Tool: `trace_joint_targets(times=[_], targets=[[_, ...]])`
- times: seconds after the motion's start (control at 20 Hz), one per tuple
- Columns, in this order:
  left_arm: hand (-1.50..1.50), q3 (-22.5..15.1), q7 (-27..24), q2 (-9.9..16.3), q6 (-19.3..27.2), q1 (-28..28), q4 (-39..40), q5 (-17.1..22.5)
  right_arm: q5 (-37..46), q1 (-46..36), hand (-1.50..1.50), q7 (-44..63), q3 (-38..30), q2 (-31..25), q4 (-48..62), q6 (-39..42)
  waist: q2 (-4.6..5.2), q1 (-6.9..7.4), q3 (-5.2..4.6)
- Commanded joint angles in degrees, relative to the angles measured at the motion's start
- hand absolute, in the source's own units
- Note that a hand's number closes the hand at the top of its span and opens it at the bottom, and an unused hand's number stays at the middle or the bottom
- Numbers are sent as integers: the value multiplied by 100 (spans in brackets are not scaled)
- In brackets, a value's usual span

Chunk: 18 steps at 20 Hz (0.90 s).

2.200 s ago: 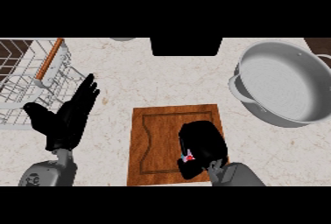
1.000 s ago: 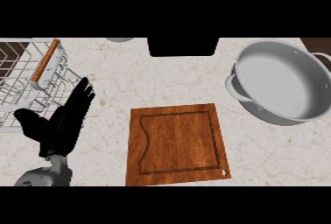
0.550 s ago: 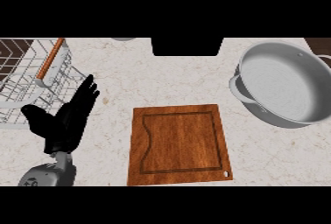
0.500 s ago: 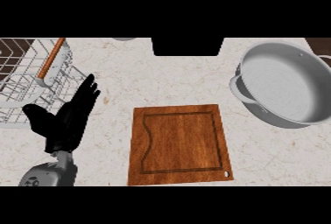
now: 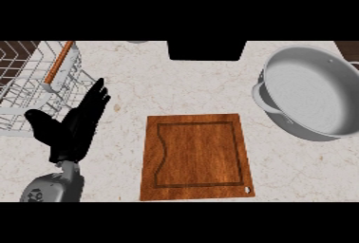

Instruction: Pick the cupcake from the cutting board and place it in the pot

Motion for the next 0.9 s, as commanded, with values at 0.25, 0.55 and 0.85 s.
trace_joint_targets(times=[0.25,0.55,0.85], targets=[[0,-57,-279,-186,28,-114,405,-156,1086,-853,150,-700,1110,635,1454,-488,13,-11,3],[0,222,-58,29,-35,-126,193,0,442,-945,-150,218,879,1401,2090,-65,-6,-37,2],[0,16,5,-106,47,159,-92,-129,-288,-985,-150,-227,162,1759,2604,-199,-22,-82,8]])
